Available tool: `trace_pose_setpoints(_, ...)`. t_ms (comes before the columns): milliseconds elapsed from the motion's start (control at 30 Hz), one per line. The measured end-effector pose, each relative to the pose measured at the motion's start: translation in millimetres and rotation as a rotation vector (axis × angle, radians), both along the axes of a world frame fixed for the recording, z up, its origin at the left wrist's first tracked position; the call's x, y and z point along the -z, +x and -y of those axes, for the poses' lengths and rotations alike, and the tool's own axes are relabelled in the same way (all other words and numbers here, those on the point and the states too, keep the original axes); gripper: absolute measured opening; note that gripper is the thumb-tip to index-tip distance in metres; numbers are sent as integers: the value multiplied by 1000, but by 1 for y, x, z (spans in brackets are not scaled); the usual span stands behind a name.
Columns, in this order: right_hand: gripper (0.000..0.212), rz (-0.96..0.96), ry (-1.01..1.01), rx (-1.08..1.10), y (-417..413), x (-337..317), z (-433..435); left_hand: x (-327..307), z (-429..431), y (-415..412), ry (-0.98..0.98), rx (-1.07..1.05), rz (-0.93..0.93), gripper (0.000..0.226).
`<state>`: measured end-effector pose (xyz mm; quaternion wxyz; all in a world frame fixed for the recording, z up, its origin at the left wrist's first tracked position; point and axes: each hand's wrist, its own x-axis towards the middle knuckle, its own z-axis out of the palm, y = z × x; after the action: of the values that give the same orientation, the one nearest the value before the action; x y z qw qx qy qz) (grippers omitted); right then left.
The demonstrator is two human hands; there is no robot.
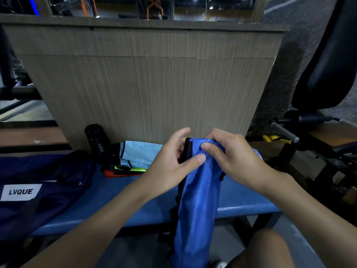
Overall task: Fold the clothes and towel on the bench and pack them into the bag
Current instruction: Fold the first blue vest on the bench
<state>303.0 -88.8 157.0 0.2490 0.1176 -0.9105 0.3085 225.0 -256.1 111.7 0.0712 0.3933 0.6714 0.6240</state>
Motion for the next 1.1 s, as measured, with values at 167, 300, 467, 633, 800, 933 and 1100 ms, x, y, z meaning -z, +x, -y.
trace_pose_setpoints(167,9,52,-57,-26,1,1,-4,-2,3,1,28,-1,63,24)
trace_pose_setpoints(300,13,111,-80,-61,4,-2,-3,-7,1,-1,29,-8,13,34)
trace_pose_setpoints(467,21,86,20,-3,-5,0,1,-3,2,-1,40,57,12,23)
trace_pose_setpoints(633,24,-28,-54,-8,-7,-2,0,24,5,0,-13,103,131,13)
trace_pose_setpoints(800,23,-129,-60,72,-4,-6,-13,36,20,-13,-199,110,174,37)
trace_pose_setpoints(933,26,-160,-87,169,-3,-2,-29,33,36,-29,-347,145,116,33)
trace_pose_setpoints(1100,29,-180,-139,309,-7,12,-50,20,47,-50,-419,18,-18,31)
